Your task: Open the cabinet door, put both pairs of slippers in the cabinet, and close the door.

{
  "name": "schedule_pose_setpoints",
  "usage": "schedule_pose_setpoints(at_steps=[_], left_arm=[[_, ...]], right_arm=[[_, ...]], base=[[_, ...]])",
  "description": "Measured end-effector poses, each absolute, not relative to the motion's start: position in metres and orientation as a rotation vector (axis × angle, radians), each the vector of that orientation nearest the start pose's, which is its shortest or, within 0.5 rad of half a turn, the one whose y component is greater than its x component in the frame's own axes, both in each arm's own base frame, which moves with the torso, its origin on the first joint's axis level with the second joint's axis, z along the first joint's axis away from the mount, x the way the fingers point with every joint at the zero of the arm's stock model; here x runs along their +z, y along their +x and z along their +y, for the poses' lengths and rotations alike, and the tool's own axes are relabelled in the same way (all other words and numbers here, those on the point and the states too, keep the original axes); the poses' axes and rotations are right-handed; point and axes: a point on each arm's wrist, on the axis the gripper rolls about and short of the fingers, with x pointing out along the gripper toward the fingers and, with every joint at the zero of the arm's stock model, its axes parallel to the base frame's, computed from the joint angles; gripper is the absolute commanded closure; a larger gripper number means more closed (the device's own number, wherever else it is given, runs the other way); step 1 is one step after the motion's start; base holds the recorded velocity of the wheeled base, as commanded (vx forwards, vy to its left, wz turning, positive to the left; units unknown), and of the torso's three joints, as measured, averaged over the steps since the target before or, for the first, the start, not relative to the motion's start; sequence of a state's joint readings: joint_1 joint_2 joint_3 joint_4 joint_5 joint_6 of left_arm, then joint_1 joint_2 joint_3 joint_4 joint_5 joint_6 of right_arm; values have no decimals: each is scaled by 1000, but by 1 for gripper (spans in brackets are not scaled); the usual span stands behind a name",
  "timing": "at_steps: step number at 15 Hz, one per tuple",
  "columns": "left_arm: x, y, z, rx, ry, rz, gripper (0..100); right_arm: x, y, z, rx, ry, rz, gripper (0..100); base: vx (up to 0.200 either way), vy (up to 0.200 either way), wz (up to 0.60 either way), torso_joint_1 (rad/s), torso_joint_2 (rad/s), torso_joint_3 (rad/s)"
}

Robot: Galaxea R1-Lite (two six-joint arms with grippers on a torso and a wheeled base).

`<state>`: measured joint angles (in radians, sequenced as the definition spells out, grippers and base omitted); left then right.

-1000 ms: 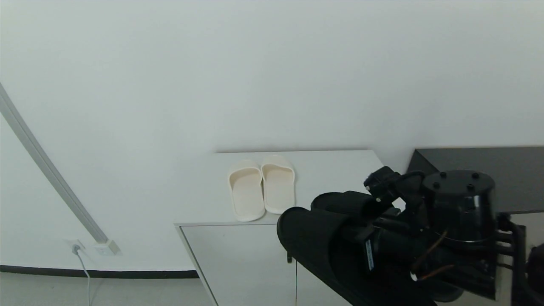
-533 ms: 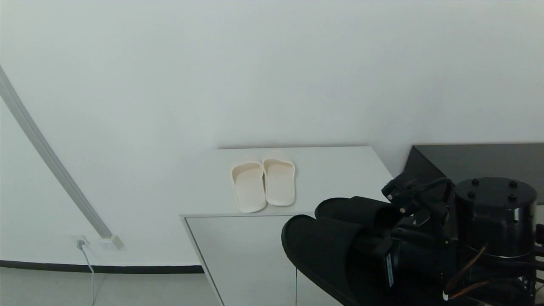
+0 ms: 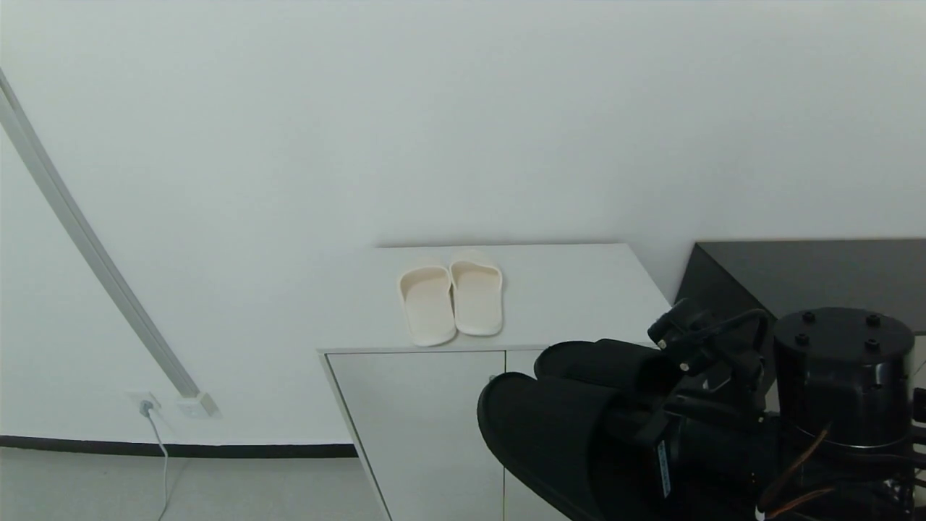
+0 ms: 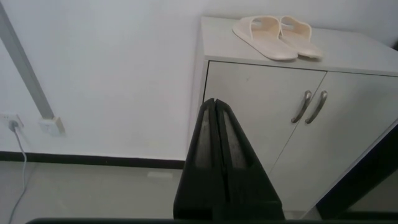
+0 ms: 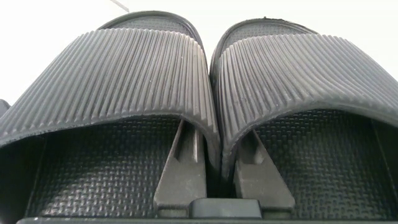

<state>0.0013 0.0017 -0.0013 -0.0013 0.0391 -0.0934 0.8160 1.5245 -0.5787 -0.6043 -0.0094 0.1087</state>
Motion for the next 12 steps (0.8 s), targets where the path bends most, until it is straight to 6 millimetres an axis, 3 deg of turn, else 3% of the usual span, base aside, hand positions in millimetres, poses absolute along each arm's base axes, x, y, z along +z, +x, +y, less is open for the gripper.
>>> schedule_pose_setpoints(at_steps=[3,6,7,12], left_arm=[[76,-23,1,40,-93,-3,100],[76,-23,1,41,-93,-3,100],[76,-23,1,41,-93,-3,0],[76,-23,1,40,-91,-3,0]], right_arm=[[166,168,179,780,-53,364,100],[163,167,178,783,-65,371,100],[163,167,177,782,-66,373,100],[158,166,178,784,-73,388,100]], base=[[0,0,0,-14,37,20],[0,0,0,-145,338,185],[0,0,0,-159,373,203],[0,0,0,-203,457,262]])
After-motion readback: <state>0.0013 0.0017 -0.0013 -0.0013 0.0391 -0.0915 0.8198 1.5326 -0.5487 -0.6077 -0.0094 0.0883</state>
